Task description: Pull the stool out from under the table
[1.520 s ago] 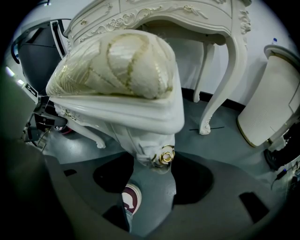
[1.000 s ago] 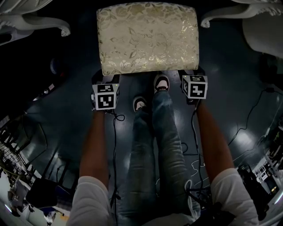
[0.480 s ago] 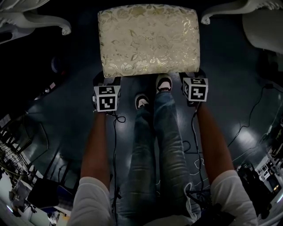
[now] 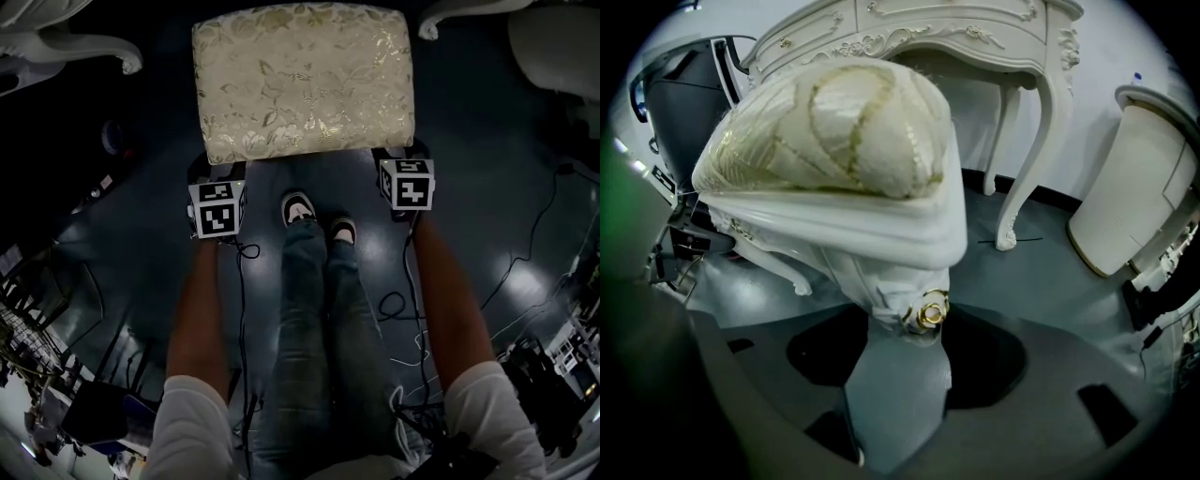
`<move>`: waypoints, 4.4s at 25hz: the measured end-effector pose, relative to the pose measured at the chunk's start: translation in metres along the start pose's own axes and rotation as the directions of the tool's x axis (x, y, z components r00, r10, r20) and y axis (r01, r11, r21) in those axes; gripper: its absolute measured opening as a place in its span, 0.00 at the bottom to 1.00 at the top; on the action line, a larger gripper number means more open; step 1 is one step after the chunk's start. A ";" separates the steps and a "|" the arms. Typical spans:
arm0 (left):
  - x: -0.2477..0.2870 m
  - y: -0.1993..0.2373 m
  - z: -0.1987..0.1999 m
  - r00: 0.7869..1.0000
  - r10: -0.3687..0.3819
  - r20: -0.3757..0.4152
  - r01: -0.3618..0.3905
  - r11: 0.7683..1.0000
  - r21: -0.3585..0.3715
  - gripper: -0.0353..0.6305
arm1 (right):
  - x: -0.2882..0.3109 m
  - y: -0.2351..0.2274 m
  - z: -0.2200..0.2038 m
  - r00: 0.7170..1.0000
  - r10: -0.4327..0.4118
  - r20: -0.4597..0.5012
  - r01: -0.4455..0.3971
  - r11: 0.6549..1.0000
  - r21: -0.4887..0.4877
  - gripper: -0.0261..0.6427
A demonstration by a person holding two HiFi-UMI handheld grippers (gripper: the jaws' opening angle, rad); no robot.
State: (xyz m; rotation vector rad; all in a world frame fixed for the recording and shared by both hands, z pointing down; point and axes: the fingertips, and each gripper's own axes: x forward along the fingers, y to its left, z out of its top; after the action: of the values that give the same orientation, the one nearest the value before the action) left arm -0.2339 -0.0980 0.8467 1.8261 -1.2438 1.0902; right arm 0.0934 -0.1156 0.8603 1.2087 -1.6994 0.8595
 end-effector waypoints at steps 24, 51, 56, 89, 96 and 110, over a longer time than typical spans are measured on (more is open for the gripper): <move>0.004 -0.002 -0.002 0.999 0.014 -0.032 -0.014 1.000 -0.018 0.42 | 0.007 -0.004 0.003 1.000 0.024 -0.018 -0.024 1.000 -0.012 0.41; 0.004 0.003 -0.006 0.999 -0.006 -0.052 0.005 1.000 -0.007 0.42 | 0.001 0.002 -0.003 0.996 0.037 -0.079 -0.037 0.999 0.005 0.40; 0.002 0.003 -0.004 0.998 -0.016 -0.068 0.016 1.000 -0.015 0.42 | 0.004 0.004 -0.003 0.996 0.047 -0.076 -0.045 0.999 0.016 0.41; -0.214 -0.057 0.184 0.983 0.036 0.179 0.000 0.980 -0.201 0.07 | -0.189 0.002 0.154 0.994 0.007 0.108 -0.038 0.958 0.286 0.06; -0.284 -0.068 0.263 0.967 0.022 0.255 0.033 0.977 -0.209 0.07 | -0.264 -0.003 0.232 0.968 0.036 0.247 -0.113 0.946 0.305 0.05; -0.414 -0.117 0.393 0.882 0.008 0.471 0.087 0.980 -0.181 0.07 | -0.428 0.014 0.318 0.855 0.132 0.501 -0.264 0.943 0.203 0.04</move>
State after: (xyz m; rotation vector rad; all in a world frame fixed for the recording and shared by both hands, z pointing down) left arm -0.1007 -0.2382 0.2969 2.0143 -1.5175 0.4811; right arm 0.0705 -0.2367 0.3417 1.5423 -2.1958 0.9926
